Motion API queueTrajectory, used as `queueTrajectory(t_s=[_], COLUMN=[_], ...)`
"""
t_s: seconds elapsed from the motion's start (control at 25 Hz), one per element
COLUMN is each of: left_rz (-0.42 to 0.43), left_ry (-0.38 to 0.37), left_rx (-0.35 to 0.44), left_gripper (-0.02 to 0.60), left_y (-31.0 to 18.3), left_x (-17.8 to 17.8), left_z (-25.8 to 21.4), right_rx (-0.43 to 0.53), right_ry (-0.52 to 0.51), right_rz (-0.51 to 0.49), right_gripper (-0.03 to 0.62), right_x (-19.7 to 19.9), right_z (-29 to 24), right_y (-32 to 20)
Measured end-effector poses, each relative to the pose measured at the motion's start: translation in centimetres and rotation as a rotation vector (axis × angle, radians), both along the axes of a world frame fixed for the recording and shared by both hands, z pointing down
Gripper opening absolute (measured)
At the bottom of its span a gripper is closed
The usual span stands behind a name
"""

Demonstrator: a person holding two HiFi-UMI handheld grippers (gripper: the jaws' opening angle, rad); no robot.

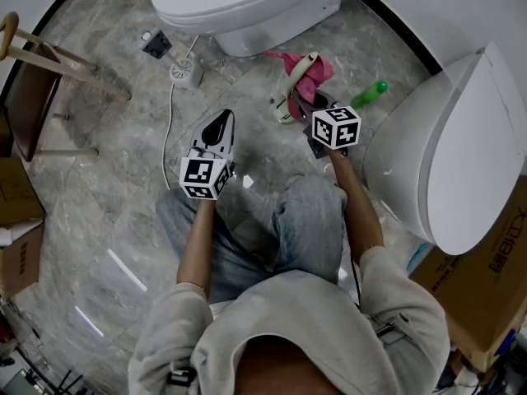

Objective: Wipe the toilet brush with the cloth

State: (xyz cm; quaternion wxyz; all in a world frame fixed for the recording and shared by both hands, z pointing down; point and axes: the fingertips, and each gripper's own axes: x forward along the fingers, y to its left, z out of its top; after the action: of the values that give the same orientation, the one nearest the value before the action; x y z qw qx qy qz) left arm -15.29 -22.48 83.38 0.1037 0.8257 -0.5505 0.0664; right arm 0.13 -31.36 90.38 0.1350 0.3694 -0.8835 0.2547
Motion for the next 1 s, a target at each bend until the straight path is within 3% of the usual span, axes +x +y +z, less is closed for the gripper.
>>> queueTrajectory(t_s=[0.36, 0.8, 1.0], left_rz=[-0.007, -0.014, -0.013], left_ry=[-0.007, -0.006, 0.001], left_rx=[-0.006, -0.010, -0.007], left_gripper=[0.025, 0.025, 0.025], left_y=[0.3, 0.4, 0.4], left_x=[-0.2, -0.8, -0.8], left_z=[0.3, 0.4, 0.3], right_rx=[-0.077, -0.149, -0.100], right_ry=[0.028, 0.076, 0.044], right_rz=[-0.016, 0.049, 0.103], right_gripper=[0.072, 0.072, 0.072], right_x=[-0.2, 2.4, 4.4], right_z=[4.0, 7.9, 5.4], right_y=[0.8, 1.5, 1.0])
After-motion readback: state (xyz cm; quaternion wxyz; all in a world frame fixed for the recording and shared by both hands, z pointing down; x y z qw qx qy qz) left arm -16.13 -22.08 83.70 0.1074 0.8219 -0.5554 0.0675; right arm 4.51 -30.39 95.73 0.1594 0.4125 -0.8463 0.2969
